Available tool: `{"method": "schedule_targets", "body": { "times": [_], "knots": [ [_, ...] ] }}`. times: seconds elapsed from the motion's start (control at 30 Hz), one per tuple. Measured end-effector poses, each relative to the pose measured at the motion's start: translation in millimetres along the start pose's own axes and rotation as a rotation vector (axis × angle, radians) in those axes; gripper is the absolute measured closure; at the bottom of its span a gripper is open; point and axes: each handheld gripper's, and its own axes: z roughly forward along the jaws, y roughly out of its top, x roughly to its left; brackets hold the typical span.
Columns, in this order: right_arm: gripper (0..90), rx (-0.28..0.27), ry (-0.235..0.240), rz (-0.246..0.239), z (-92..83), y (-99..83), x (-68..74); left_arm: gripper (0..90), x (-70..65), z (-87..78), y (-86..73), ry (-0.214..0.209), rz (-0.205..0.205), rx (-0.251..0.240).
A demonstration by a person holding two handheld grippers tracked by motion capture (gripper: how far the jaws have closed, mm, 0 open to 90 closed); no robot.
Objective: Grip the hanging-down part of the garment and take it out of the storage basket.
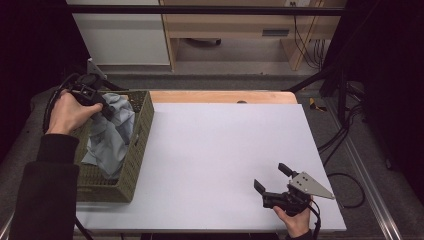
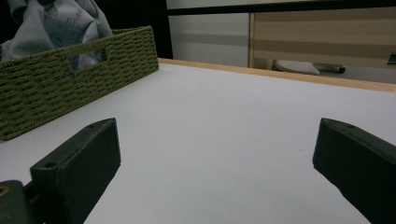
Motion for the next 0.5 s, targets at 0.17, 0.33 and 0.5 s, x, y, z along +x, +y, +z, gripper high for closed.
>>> {"method": "schedule_targets", "body": {
  "times": [0.17, 0.33, 0.5],
  "knots": [
    [1.1, 0.001, 0.001, 0.007, 0.9, -0.4, 0.0, 78.2, -0.5, -0.5, -0.2, 0.000, -0.002, 0.003],
    [1.2, 0.007, 0.008, 0.011, 1.9, -0.6, 1.0, 78.4, -0.4, -3.1, -2.2, 0.005, -0.002, 0.005],
    [1.2, 0.015, 0.015, 0.001, 3.0, -1.5, 1.2, 78.5, 0.1, -11.3, -4.8, 0.005, -0.015, -0.007]
  ]
}}
